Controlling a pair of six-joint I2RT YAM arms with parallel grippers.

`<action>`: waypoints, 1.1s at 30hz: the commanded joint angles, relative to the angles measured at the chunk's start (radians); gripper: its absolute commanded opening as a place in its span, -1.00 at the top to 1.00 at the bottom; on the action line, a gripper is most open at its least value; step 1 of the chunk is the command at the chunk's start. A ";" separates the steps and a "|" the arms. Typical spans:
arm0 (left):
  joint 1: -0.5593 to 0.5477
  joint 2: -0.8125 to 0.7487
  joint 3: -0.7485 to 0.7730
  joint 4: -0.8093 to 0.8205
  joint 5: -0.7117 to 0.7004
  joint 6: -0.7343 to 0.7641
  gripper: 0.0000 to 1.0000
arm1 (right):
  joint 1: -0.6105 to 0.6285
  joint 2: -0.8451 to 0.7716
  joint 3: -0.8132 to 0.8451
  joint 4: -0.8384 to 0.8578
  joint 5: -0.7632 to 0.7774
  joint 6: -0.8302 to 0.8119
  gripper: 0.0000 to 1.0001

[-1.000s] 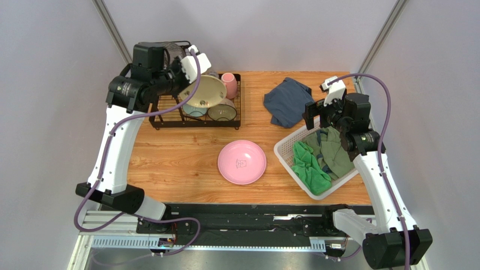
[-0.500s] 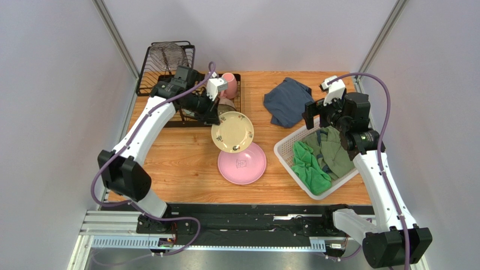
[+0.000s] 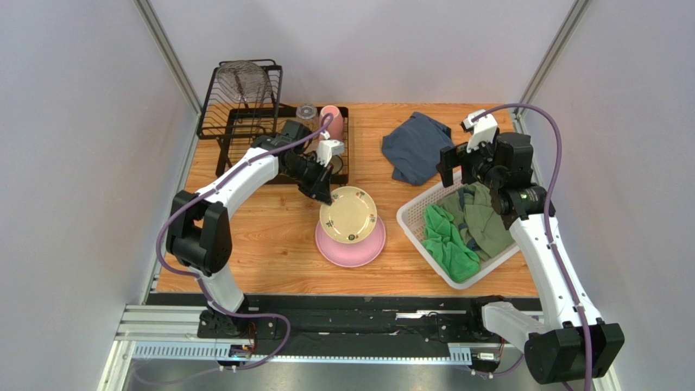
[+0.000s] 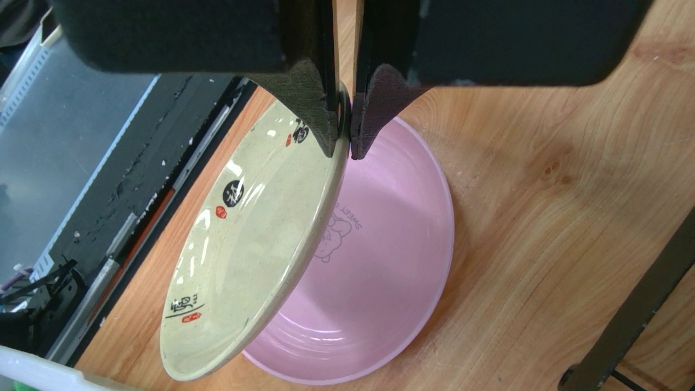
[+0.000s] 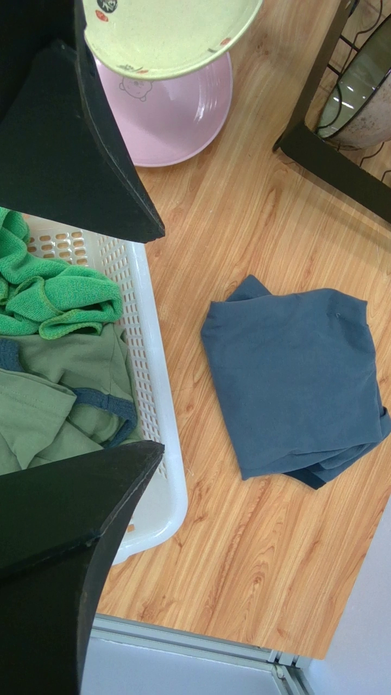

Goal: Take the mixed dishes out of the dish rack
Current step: Place the plate at the center of the board.

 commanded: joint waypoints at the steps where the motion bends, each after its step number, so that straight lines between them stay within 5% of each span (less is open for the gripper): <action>1: -0.015 0.006 -0.039 0.116 -0.018 -0.041 1.00 | 0.001 -0.002 0.042 0.018 0.003 0.006 -0.99; 20: -0.046 0.071 -0.172 0.262 -0.050 -0.074 1.00 | 0.003 0.004 0.044 0.013 0.011 0.002 -0.99; 33: -0.056 0.098 -0.174 0.239 -0.079 -0.055 0.79 | 0.001 0.004 0.045 0.013 0.012 -0.001 -0.99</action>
